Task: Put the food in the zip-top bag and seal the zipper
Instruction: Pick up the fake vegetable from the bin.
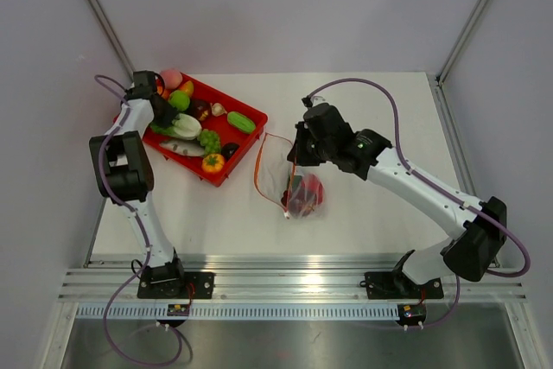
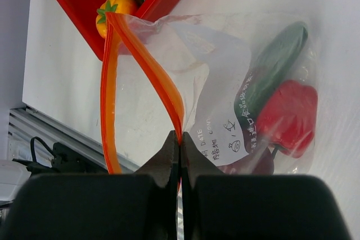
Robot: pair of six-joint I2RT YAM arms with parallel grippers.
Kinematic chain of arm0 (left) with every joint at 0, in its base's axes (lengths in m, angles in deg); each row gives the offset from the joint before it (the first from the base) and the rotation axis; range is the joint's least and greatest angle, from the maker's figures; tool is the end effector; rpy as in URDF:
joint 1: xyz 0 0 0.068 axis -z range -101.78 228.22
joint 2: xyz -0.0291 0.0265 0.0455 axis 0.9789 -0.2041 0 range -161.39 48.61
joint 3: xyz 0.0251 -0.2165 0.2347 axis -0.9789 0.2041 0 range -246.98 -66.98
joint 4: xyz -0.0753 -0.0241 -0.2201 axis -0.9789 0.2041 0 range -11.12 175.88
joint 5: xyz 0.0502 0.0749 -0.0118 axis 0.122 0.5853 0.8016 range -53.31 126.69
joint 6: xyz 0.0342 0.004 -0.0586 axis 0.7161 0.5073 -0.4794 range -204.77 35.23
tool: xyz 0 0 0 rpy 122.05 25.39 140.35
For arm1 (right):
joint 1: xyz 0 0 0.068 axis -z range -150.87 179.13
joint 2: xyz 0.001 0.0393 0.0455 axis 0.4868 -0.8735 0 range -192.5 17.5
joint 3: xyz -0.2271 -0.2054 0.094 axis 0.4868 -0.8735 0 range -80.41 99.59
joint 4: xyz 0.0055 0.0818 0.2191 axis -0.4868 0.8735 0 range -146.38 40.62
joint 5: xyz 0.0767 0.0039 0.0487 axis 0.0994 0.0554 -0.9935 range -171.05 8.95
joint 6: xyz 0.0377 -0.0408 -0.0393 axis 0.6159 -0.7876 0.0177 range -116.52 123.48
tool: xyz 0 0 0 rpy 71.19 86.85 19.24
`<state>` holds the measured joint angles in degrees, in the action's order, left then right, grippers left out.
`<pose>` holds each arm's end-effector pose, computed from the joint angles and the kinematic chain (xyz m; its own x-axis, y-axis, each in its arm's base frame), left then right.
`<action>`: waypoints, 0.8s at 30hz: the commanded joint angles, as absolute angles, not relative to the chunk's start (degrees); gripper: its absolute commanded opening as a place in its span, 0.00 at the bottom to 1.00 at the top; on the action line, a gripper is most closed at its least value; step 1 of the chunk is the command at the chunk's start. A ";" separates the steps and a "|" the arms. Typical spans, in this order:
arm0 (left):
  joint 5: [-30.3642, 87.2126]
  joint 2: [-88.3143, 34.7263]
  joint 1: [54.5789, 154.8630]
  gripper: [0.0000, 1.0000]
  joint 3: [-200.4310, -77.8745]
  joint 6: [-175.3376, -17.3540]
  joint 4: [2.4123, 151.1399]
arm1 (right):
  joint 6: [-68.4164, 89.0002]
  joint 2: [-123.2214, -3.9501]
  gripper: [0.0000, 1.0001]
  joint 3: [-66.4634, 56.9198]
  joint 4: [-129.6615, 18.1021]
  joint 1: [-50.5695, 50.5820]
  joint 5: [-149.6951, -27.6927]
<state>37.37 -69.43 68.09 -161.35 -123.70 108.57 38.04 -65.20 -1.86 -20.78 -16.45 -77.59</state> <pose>0.4578 0.0825 0.2548 -0.4996 -0.7276 -0.4700 -0.6387 0.6760 -0.3675 0.2112 0.2106 0.3859 -0.7546 0.0391 -0.6550 -0.3064 0.8617 0.4045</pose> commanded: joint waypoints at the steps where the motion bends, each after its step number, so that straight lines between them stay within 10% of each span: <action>1: 37.47 -60.84 67.85 0.16 -157.70 -123.09 105.78 | 38.46 -65.39 0.00 1.16 -21.92 -16.40 -77.63; 7: 39.76 -50.89 67.94 0.00 -154.26 -122.12 106.03 | 38.81 -65.91 0.00 1.51 -22.10 -16.83 -78.15; 24: 34.31 -19.25 83.12 0.00 -153.03 -110.79 115.79 | 39.60 -66.70 0.00 2.74 -22.80 -17.01 -79.12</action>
<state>37.72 -21.38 78.19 -151.62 -114.90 114.01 38.96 -66.05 -0.77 -20.78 -16.60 -77.79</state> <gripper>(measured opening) 0.094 0.011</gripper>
